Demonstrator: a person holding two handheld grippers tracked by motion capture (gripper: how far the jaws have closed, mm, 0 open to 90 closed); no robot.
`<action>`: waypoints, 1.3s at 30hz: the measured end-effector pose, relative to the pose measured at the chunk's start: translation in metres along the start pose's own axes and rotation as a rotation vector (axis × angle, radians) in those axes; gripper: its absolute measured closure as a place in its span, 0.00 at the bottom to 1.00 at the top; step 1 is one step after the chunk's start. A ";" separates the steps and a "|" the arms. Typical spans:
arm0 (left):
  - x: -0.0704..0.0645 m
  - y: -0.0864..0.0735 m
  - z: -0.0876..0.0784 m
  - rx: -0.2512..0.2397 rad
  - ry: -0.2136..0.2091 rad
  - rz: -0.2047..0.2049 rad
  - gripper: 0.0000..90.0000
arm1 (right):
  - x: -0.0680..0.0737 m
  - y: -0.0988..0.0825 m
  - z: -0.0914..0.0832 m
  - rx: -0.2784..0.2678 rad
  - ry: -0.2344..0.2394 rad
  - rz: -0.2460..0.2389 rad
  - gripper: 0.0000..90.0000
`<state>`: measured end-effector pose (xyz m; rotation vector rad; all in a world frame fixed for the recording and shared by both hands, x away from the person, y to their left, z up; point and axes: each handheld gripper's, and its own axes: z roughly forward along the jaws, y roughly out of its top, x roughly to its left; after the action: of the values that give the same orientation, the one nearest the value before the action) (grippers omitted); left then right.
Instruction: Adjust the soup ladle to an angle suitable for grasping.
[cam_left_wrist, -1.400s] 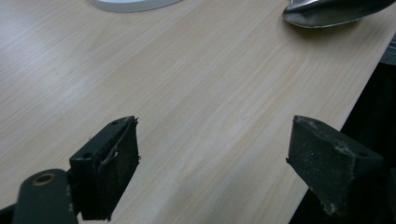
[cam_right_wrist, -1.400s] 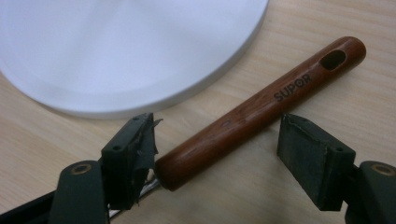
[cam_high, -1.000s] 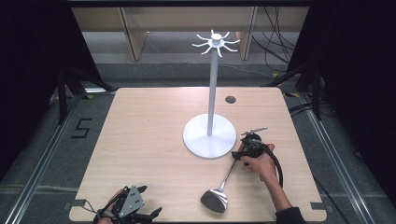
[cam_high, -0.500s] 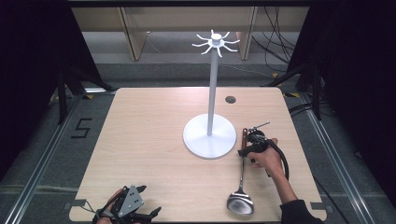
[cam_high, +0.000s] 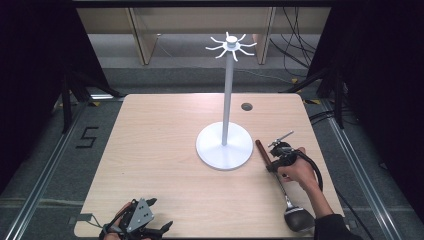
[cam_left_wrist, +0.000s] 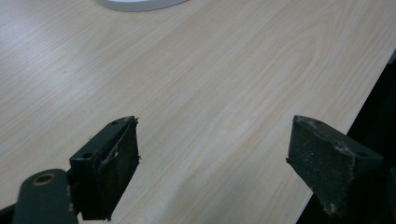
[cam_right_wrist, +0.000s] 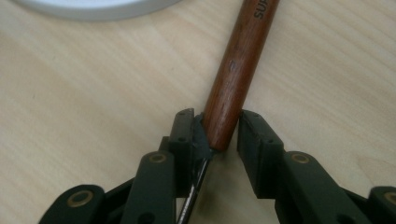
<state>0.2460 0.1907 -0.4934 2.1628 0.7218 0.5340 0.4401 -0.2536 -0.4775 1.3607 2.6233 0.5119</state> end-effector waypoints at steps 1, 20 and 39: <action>0.001 0.000 0.000 0.005 0.015 0.004 0.17 | 0.001 -0.002 0.000 0.005 -0.004 0.000 0.77; 0.000 0.001 0.001 0.008 -0.007 0.002 0.17 | -0.002 0.018 -0.008 0.043 0.003 0.008 0.65; -0.001 0.001 0.000 0.013 -0.025 0.001 0.17 | 0.000 0.033 0.010 0.097 -0.020 0.055 0.77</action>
<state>0.2459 0.1897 -0.4930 2.1786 0.7126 0.5036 0.4679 -0.2338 -0.4749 1.4617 2.6324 0.3805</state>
